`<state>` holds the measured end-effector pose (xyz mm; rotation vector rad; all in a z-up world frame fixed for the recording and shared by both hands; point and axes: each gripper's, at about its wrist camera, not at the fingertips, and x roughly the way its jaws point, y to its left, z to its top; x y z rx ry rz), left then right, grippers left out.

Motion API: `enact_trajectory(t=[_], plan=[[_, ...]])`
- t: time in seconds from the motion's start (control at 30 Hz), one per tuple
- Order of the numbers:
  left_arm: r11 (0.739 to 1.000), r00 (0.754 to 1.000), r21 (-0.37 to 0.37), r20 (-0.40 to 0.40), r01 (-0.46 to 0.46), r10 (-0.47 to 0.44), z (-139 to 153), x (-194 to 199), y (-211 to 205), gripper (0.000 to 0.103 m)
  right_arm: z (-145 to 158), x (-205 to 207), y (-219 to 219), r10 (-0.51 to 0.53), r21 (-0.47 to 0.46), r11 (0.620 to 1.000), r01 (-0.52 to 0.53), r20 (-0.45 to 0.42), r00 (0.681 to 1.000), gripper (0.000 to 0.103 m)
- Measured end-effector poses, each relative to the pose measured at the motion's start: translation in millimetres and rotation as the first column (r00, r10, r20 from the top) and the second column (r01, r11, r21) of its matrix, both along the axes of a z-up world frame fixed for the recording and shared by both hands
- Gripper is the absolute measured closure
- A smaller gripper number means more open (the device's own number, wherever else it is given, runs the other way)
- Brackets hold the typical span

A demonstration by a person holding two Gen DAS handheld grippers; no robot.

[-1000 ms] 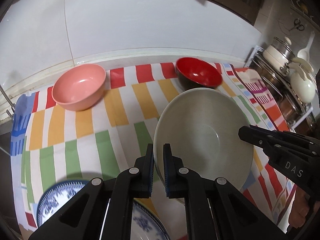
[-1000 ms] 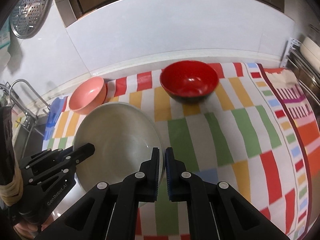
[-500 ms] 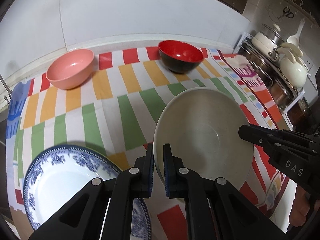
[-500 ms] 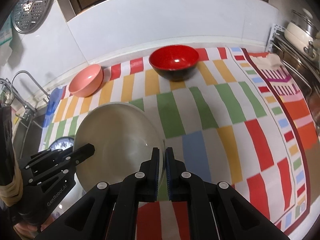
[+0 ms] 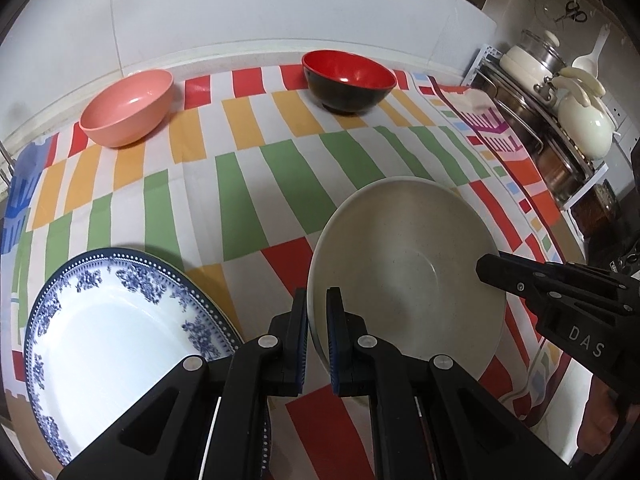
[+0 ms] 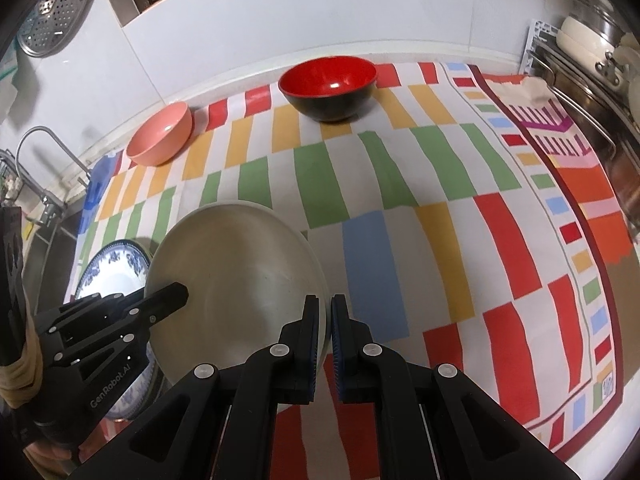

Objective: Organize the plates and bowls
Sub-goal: 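Lift the white bowl with both grippers and carry it toward the plate stack, then lower the white bowl onto the plate stack and open both grippers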

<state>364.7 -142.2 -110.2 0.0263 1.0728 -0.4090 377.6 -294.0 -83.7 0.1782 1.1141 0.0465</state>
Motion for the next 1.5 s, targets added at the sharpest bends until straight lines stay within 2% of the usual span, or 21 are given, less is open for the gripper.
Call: enact_trajectory(t=[0.47,0.97,1.07,1.13,1.27,1.3,1.33,1.43,1.5], plan=[[1.0,0.999,0.011,-0.041,-0.007,0.007,-13,4,-4,0.093,-13,1,-3,0.012,0.0,1.0,-0.012,-0.045,0.999,0.095],[1.0,0.999,0.022,-0.05,-0.009,0.01,-19,9,-5,0.092,-24,6,-4,0.014,0.01,1.0,-0.014,-0.062,0.998,0.095],[0.999,0.999,0.033,-0.034,-0.014,0.015,-17,8,-6,0.086,-26,6,-4,0.016,0.012,1.0,-0.015,-0.062,0.998,0.095],[0.999,1.0,0.04,-0.019,-0.02,0.021,-16,8,-5,0.076,-25,5,-4,0.014,0.008,1.0,-0.014,-0.054,0.998,0.095],[0.998,0.999,0.062,0.026,-0.03,0.028,-6,6,-3,0.068,-19,4,-4,0.007,-0.018,1.0,-0.008,-0.029,1.0,0.094],[0.997,0.999,0.068,0.044,-0.033,0.03,-3,6,-3,0.064,-17,4,-5,0.007,-0.025,1.0,-0.008,-0.02,1.0,0.094],[0.997,0.998,0.071,0.06,-0.037,0.032,1,6,-2,0.058,-13,3,-5,0.005,-0.032,0.999,-0.005,-0.009,1.0,0.092],[0.996,0.993,0.076,0.111,-0.044,0.035,14,8,-1,0.05,1,2,-6,-0.002,-0.058,0.998,0.005,0.051,0.999,0.08],[0.996,0.99,0.075,0.139,-0.051,0.04,22,11,0,0.045,11,2,-6,-0.011,-0.072,0.997,0.019,0.106,0.994,0.076]])
